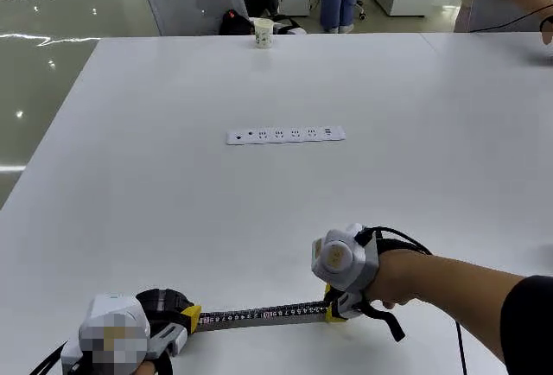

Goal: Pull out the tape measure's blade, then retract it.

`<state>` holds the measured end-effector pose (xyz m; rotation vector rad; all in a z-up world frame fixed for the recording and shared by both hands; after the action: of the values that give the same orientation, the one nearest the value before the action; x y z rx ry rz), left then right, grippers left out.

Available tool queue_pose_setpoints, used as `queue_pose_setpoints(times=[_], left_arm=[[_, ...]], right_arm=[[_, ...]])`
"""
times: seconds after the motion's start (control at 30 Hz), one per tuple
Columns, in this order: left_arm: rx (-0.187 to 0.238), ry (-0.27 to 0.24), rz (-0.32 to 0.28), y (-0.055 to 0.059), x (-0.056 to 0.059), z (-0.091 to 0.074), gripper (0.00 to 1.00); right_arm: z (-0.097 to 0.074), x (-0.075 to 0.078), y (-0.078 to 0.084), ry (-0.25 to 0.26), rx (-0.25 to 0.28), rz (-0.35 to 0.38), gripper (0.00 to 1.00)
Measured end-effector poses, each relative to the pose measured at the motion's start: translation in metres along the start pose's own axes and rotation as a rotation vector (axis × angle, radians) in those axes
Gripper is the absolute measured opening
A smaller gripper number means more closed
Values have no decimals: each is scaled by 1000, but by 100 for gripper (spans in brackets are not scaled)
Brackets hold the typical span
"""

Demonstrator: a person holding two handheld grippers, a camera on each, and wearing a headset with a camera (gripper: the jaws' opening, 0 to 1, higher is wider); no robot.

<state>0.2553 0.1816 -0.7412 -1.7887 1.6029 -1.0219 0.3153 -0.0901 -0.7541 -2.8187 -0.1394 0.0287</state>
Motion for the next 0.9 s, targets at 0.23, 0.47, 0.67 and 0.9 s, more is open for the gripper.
queue_pose_setpoints(times=[0.23, 0.47, 0.67, 0.9], left_arm=[[-3, 1, 0, 0, 0, -1, 60], [-5, 1, 0, 0, 0, -1, 60], [-6, 1, 0, 0, -1, 0, 60], [-9, 3, 0, -1, 0, -1, 60]], right_arm=[[-1, -2, -3, 3, 2, 2, 11], [0, -2, -5, 5, -7, -9, 11], [2, -1, -5, 4, -6, -10, 11], [1, -1, -7, 7, -2, 11, 11]])
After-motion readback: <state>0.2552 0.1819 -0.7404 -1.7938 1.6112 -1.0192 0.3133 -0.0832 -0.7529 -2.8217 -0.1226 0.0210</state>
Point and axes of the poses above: the centre of the closed fingertips' face, and the gripper's own axes: z roughly forward along the fingers, x roughly to its right, y roughly out of its underside, the point moved 6 cm from there along -z, roughly backward along the fingers, and after that the axes turned 7 degrees about -z, right-handed, at the moved point
